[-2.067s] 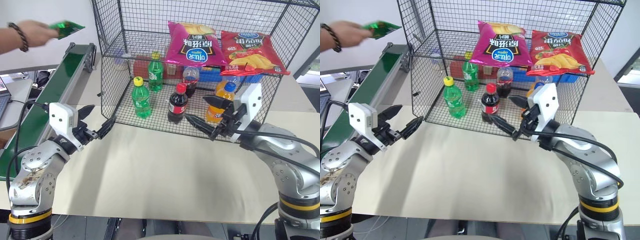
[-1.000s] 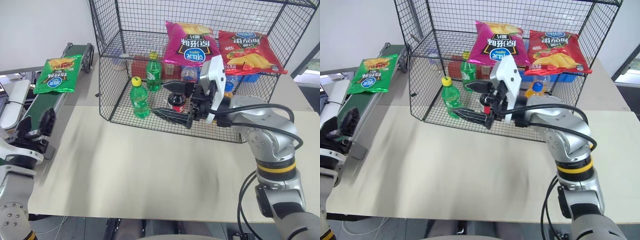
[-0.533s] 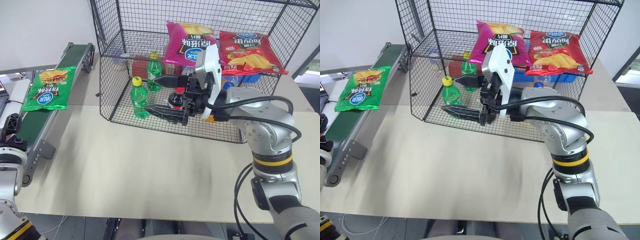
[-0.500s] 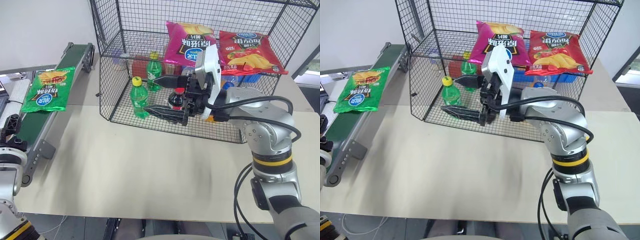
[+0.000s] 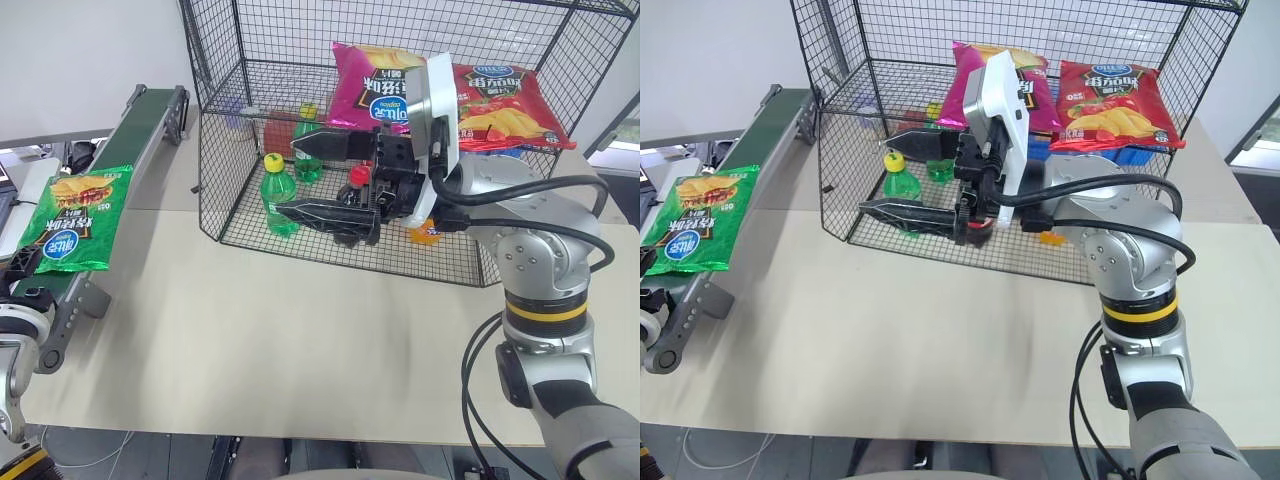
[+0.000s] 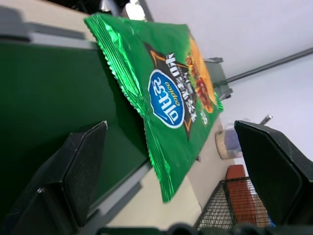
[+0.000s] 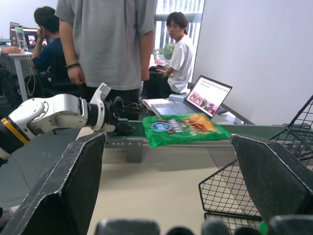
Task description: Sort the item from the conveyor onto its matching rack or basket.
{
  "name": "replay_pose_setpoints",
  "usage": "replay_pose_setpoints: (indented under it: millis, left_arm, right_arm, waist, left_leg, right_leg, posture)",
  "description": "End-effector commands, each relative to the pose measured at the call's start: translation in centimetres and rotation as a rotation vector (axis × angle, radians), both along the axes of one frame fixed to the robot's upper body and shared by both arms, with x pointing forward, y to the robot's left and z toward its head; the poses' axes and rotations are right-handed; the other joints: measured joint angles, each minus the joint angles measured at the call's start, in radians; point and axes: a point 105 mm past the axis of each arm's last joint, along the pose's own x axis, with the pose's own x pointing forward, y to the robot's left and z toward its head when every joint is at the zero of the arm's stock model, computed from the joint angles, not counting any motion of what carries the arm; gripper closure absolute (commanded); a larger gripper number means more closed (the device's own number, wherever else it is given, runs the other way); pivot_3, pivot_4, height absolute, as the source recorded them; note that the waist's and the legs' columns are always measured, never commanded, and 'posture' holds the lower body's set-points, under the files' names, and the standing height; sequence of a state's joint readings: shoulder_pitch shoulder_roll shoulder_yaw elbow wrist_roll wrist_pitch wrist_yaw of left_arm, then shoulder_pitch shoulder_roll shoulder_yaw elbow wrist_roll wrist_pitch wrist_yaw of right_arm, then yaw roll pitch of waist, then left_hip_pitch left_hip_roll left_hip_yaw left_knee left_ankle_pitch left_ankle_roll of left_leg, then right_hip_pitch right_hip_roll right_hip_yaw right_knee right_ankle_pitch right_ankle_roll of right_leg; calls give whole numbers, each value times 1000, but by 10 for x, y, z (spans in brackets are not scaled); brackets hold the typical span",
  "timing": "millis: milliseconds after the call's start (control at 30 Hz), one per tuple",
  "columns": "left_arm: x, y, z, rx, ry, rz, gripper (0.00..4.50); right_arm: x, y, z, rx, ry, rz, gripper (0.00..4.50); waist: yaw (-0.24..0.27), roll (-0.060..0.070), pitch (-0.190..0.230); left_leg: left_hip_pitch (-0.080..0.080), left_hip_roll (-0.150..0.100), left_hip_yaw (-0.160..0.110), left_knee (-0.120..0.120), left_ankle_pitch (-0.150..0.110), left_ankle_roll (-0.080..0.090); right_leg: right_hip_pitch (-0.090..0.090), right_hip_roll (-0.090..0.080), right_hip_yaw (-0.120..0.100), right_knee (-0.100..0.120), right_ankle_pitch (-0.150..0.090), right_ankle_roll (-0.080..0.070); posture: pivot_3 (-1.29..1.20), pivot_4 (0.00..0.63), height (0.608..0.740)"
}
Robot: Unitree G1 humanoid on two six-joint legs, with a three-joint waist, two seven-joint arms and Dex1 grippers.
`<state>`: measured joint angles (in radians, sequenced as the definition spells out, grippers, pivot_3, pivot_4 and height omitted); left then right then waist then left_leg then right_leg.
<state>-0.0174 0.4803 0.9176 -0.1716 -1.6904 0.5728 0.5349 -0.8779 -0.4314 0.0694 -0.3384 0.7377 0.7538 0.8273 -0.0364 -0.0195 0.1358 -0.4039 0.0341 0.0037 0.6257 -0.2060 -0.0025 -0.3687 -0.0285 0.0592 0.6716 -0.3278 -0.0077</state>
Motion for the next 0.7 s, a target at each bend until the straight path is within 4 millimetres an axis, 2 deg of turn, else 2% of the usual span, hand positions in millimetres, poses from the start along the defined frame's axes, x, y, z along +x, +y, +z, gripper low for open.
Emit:
replay_pose_setpoints:
  millis: [33, 533, 633, 667, 700]
  left_arm:
    - [-5, 5, 3, -31, -18, 29, 50]
    - [-11, 11, 4, -26, -17, 48, 50]
    - [-12, 12, 6, -18, -24, 56, 810]
    - [-12, 13, 7, -16, -26, 57, 1201]
    - [-12, 13, 7, -16, -27, 59, 1785]
  right_arm:
    - [-6, -1, 13, 37, -39, 18, 0]
    - [-2, 2, 15, 53, -36, 14, 0]
    - [-2, 3, 15, 57, -37, 14, 0]
    - [-1, 3, 15, 58, -38, 14, 0]
    - [-1, 3, 15, 58, -38, 14, 0]
  waist:
    - [0, 0, 0]
    - [0, 0, 0]
    - [0, 0, 0]
    - [-1, 0, 0]
    - [-1, 0, 0]
  left_leg:
    - [0, 0, 0, 0, 0, 0]
    - [1, 0, 0, -1, 0, 0]
    - [0, 0, 0, -1, 0, 0]
    - [0, 0, 0, -1, 0, 0]
    - [0, 0, 0, -1, 0, 0]
  right_leg:
    - [0, 0, 0, 0, 0, 0]
    - [0, 0, 0, 0, 0, 0]
    - [0, 0, 0, 0, 0, 0]
    - [0, 0, 0, 0, 0, 0]
    - [0, 0, 0, -1, 0, 0]
  posture:
    - [0, 150, 740]
    - [0, 150, 740]
    - [0, 150, 740]
    - [0, 150, 740]
    - [0, 150, 740]
